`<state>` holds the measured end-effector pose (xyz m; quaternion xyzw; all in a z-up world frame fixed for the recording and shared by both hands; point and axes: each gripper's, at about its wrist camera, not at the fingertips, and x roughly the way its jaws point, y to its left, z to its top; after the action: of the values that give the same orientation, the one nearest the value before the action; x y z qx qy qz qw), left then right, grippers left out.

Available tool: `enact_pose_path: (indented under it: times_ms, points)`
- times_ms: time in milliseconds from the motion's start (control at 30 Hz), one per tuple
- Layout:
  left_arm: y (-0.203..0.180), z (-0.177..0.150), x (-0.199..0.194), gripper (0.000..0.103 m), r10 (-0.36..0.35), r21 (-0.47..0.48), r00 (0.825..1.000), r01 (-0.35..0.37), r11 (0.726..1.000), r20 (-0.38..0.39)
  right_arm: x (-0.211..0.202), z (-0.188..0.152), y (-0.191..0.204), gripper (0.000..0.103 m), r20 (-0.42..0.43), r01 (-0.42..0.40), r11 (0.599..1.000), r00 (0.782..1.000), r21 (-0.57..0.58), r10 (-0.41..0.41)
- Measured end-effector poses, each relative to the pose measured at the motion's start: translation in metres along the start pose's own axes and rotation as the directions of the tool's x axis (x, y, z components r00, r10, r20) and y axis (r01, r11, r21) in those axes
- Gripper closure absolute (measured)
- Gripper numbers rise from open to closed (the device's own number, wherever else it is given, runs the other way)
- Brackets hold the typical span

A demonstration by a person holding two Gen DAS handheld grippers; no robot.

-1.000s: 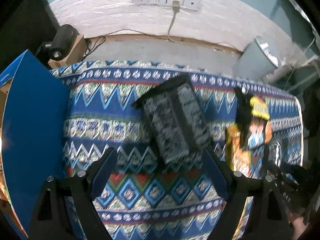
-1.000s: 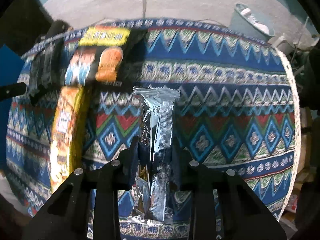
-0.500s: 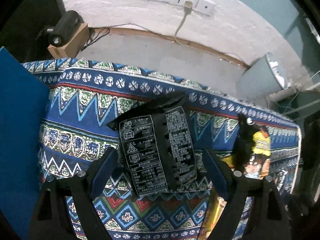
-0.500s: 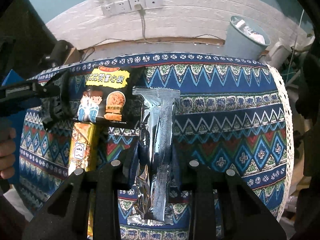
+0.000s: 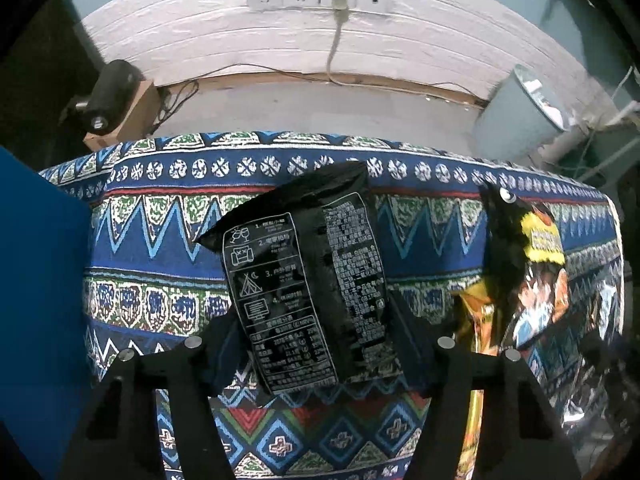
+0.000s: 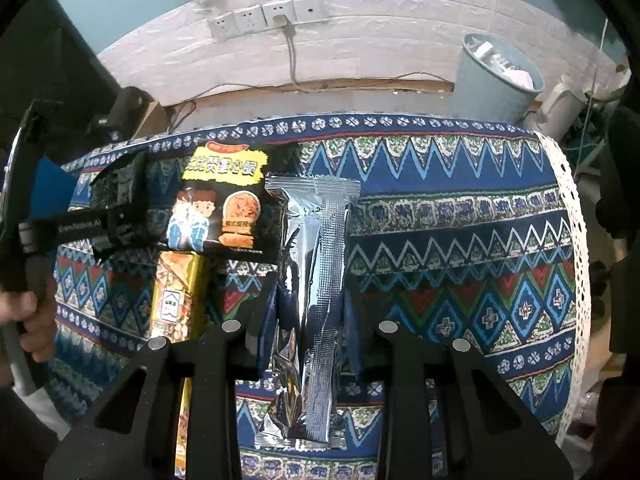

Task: Organize snacks
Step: 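Grasp the black packet with the left tool while the right tool grasps the silver foil bar, then carry the black packet with the left tool while the right tool carries the silver bar over the box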

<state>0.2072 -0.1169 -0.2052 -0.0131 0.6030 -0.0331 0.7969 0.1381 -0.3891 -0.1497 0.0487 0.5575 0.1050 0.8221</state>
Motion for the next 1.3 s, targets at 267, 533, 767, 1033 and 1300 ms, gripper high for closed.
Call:
enact_pose_path:
  times_ms: [267, 533, 767, 1033, 1300]
  points:
    - [0.010, -0.020, -0.018, 0.036, 0.002, 0.014, 1.000, -0.002, 1.000, 0.026, -0.011, 0.006, 0.015, 0.075, 0.024, 0.006, 1.000, 1.000, -0.029, -0.005]
    - [0.008, -0.037, -0.051, 0.036, 0.020, 0.077, 0.997, -0.026, 0.997, 0.077, -0.026, 0.010, 0.031, 0.075, 0.052, 0.014, 0.998, 0.999, -0.054, -0.011]
    - [0.008, -0.054, -0.084, 0.036, 0.028, 0.122, 0.990, -0.044, 0.992, 0.135, -0.042, 0.013, 0.045, 0.075, 0.078, 0.018, 0.998, 0.997, -0.058, -0.013]
    - [0.016, -0.067, -0.121, 0.036, 0.047, 0.143, 0.978, -0.078, 0.987, 0.203, -0.060, 0.015, 0.066, 0.075, 0.106, 0.004, 0.997, 0.994, -0.071, 0.003]
    - [0.029, -0.077, -0.146, 0.036, 0.058, 0.154, 0.971, -0.095, 0.983, 0.233, -0.075, 0.016, 0.090, 0.075, 0.127, -0.022, 0.995, 0.991, -0.094, 0.034]
